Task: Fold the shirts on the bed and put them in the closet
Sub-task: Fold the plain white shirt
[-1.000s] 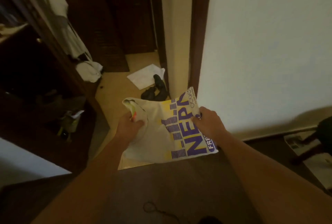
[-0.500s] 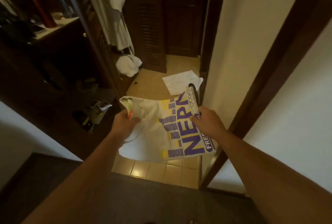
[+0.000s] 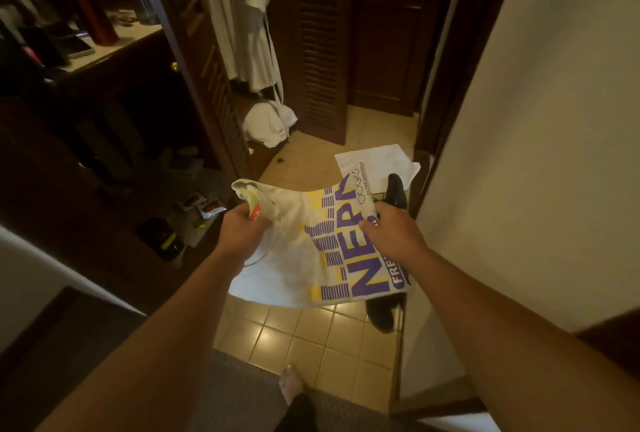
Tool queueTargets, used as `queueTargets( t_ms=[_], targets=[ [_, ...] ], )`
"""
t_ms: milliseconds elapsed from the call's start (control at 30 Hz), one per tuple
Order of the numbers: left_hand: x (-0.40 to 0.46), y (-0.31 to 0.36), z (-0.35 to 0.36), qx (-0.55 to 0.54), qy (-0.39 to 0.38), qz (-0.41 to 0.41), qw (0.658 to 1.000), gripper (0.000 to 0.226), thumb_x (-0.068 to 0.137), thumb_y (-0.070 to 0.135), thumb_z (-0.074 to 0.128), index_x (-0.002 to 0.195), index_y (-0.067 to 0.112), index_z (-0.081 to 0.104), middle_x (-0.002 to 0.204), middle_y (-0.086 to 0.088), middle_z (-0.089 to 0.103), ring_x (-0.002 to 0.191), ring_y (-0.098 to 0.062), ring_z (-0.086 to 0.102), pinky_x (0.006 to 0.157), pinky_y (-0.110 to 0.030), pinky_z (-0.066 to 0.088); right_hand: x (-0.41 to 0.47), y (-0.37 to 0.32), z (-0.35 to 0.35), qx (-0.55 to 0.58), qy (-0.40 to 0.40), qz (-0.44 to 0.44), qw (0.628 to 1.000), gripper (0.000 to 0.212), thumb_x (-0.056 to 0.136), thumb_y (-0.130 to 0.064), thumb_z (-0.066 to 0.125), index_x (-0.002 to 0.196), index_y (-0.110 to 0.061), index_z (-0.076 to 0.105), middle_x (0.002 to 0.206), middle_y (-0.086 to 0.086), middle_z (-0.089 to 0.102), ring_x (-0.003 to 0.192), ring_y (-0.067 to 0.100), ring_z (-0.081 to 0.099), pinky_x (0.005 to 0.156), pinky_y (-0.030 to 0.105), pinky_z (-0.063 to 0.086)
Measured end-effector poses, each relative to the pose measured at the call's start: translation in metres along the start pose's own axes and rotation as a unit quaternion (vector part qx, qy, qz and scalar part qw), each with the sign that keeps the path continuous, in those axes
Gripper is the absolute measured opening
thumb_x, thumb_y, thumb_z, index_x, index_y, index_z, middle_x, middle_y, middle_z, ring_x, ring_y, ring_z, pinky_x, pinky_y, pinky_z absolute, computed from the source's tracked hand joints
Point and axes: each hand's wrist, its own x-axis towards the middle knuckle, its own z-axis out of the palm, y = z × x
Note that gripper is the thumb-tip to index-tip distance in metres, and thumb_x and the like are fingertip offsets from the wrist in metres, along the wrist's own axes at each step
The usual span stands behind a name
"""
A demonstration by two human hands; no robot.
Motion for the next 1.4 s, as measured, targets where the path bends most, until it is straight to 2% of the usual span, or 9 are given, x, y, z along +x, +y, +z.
queueTargets(
  t_ms=[200, 500, 633, 733, 800, 900, 1067, 1200, 1400],
  targets=[
    [0.11, 0.023, -0.004, -0.01, -0.034, -0.001, 0.999, 0.017, 0.095, 0.004, 0.065, 0.106, 0.016, 0.063, 0.092, 0.003, 0.063, 0.085, -0.01, 0.057, 0.081, -0.033, 0.046, 0.099, -0.032, 0.003, 0.003, 0.01, 0.027, 1.0, 0.034, 0.098, -0.044, 0.06, 0.121, -0.02, 0.054, 0.112, 0.001, 0.07, 0.089, 0.016, 0.071, 0.075, 0.037, 0.062],
    [0.268, 0.057, -0.006, 0.019, -0.07, 0.017, 0.997, 0.02, 0.093, 0.003, 0.064, 0.108, 0.017, 0.065, 0.094, 0.004, 0.063, 0.088, -0.01, 0.058, 0.088, -0.036, 0.047, 0.22, -0.067, 0.008, 0.052, 0.04, 0.066, 0.996, 0.033, 0.098, -0.041, 0.062, 0.122, -0.018, 0.057, 0.109, 0.0, 0.072, 0.082, 0.012, 0.071, 0.07, 0.033, 0.062],
    [0.327, 0.07, 0.008, 0.043, -0.068, 0.016, 0.997, 0.018, 0.089, 0.004, 0.067, 0.106, 0.009, 0.07, 0.097, -0.008, 0.07, 0.093, -0.024, 0.065, 0.089, -0.042, 0.053, 0.27, -0.068, 0.002, 0.04, 0.051, 0.075, 0.995, 0.031, 0.099, -0.041, 0.059, 0.122, -0.019, 0.056, 0.108, -0.001, 0.07, 0.08, 0.009, 0.068, 0.057, 0.023, 0.051],
    [0.369, 0.084, 0.028, 0.045, -0.081, 0.013, 0.996, 0.019, 0.089, 0.003, 0.066, 0.107, 0.008, 0.07, 0.099, -0.01, 0.07, 0.095, -0.027, 0.065, 0.092, -0.04, 0.053, 0.312, -0.061, -0.005, 0.045, 0.06, 0.081, 0.994, 0.032, 0.099, -0.043, 0.059, 0.122, -0.022, 0.057, 0.11, -0.002, 0.07, 0.084, 0.012, 0.068, 0.06, 0.026, 0.054],
    [0.395, 0.094, 0.043, 0.045, -0.092, 0.018, 0.995, 0.02, 0.09, 0.002, 0.065, 0.109, 0.009, 0.069, 0.096, -0.006, 0.068, 0.089, -0.021, 0.063, 0.086, -0.034, 0.05, 0.343, -0.055, -0.012, 0.043, 0.068, 0.077, 0.994, 0.032, 0.099, -0.042, 0.06, 0.123, -0.021, 0.057, 0.114, -0.001, 0.069, 0.09, 0.015, 0.067, 0.067, 0.03, 0.058],
    [0.433, 0.107, 0.065, 0.031, -0.087, 0.013, 0.996, 0.025, 0.09, -0.001, 0.062, 0.113, 0.007, 0.068, 0.089, 0.0, 0.066, 0.078, -0.009, 0.057, 0.079, -0.029, 0.045, 0.388, -0.052, -0.023, 0.046, 0.069, 0.073, 0.994, 0.034, 0.1, -0.038, 0.059, 0.127, -0.017, 0.056, 0.117, 0.001, 0.067, 0.095, 0.017, 0.064, 0.067, 0.026, 0.054],
    [0.497, 0.133, 0.1, 0.021, -0.066, -0.014, 0.997, 0.02, 0.089, -0.005, 0.059, 0.102, 0.007, 0.069, 0.076, 0.002, 0.06, 0.071, -0.01, 0.053, 0.062, -0.022, 0.043, 0.476, -0.044, -0.047, 0.047, 0.046, 0.065, 0.996, 0.038, 0.1, -0.038, 0.058, 0.131, -0.017, 0.055, 0.122, 0.002, 0.065, 0.097, 0.014, 0.062, 0.068, 0.024, 0.052],
    [0.539, 0.148, 0.117, 0.022, -0.064, -0.038, 0.997, 0.017, 0.088, -0.005, 0.059, 0.08, 0.009, 0.063, 0.073, -0.003, 0.054, 0.071, -0.015, 0.047, 0.059, -0.025, 0.038, 0.541, -0.041, -0.06, 0.05, 0.02, 0.052, 0.997, 0.037, 0.1, -0.037, 0.059, 0.131, -0.017, 0.056, 0.122, 0.003, 0.066, 0.099, 0.017, 0.064, 0.074, 0.028, 0.055],
    [0.607, 0.153, 0.132, -0.022, -0.031, -0.072, 0.997, 0.025, 0.09, -0.004, 0.062, 0.093, 0.02, 0.069, 0.093, -0.001, 0.07, 0.085, -0.013, 0.059, 0.074, -0.027, 0.048, 0.628, -0.047, -0.058, 0.034, 0.008, 0.034, 0.999, 0.037, 0.099, -0.04, 0.06, 0.13, -0.02, 0.058, 0.118, -0.001, 0.068, 0.093, 0.013, 0.066, 0.069, 0.022, 0.052]
  ],
)
